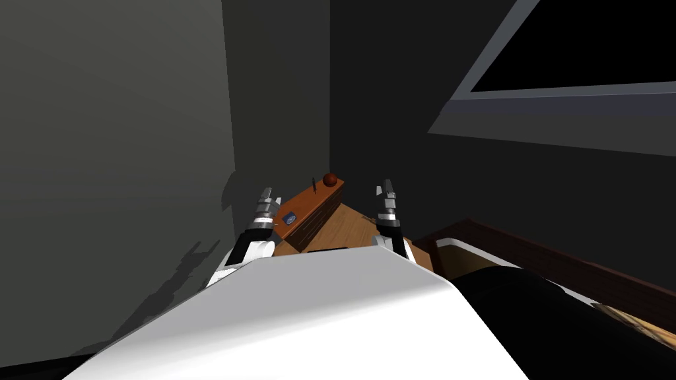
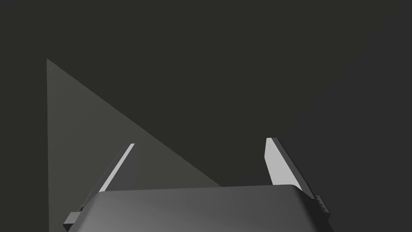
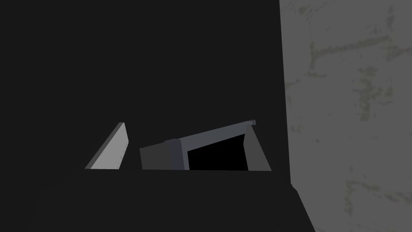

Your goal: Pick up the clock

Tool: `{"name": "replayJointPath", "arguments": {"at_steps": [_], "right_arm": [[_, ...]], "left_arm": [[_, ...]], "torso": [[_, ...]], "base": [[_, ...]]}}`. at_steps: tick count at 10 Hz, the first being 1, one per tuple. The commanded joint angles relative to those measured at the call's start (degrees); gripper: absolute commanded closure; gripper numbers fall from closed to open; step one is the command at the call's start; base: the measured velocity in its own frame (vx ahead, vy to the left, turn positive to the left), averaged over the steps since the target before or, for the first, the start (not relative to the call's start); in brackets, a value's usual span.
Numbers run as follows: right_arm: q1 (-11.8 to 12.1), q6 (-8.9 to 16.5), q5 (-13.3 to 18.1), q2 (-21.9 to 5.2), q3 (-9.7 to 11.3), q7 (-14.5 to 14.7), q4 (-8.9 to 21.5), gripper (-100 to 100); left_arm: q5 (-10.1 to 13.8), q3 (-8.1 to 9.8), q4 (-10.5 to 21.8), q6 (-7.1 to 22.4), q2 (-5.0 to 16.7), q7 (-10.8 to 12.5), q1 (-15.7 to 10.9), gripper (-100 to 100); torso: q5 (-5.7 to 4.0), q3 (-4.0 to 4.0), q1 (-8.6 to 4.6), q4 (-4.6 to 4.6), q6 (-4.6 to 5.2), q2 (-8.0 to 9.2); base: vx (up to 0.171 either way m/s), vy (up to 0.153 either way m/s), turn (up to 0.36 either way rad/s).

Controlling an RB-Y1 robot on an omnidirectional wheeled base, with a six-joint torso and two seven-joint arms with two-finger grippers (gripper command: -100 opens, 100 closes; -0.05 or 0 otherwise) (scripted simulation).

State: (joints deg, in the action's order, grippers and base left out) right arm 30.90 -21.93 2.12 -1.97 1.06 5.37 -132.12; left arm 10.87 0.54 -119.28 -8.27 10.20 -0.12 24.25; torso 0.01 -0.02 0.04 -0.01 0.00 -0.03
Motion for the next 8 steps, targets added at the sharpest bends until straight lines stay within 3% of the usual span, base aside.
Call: {"name": "replayJointPath", "arguments": {"at_steps": [1,2,3,6,7,8], "right_arm": [[0.00,0.00,0.00,0.00,0.00,0.00,0.00,0],[0.00,0.00,0.00,0.00,0.00,0.00,0.00,0],[0.00,0.00,0.00,0.00,0.00,0.00,0.00,0],[0.00,0.00,0.00,0.00,0.00,0.00,0.00,0],[0.00,0.00,0.00,0.00,0.00,0.00,0.00,0],[0.00,0.00,0.00,0.00,0.00,0.00,0.00,0]], "left_arm": [[0.74,0.43,2.86,2.02,0.85,0.77,-0.70,-100],[1.54,1.10,4.45,4.25,1.67,1.55,-1.83,-100],[1.54,1.10,5.79,4.25,1.67,1.55,-1.83,-100],[3.24,2.48,11.09,8.76,3.16,3.19,-4.28,-100],[3.24,2.48,11.52,8.98,3.16,3.19,-4.28,-100],[4.11,3.16,14.45,10.42,3.84,4.03,-5.60,-100]], "torso": [[0.00,0.00,0.00,0.00,0.00,0.00],[0.00,0.00,0.00,0.00,0.00,0.00],[0.00,0.00,0.01,0.00,-0.01,0.00],[0.00,0.01,-0.02,0.00,0.00,0.01],[0.00,0.00,-0.01,0.00,0.00,0.01],[-0.01,0.01,-0.03,0.01,0.01,0.01]], "base": [[0.003,0.007,0.032],[0.004,0.009,0.046],[0.003,0.005,0.017],[0.003,0.004,0.023],[0.003,0.001,0.014],[0.004,0.001,0.022]]}}
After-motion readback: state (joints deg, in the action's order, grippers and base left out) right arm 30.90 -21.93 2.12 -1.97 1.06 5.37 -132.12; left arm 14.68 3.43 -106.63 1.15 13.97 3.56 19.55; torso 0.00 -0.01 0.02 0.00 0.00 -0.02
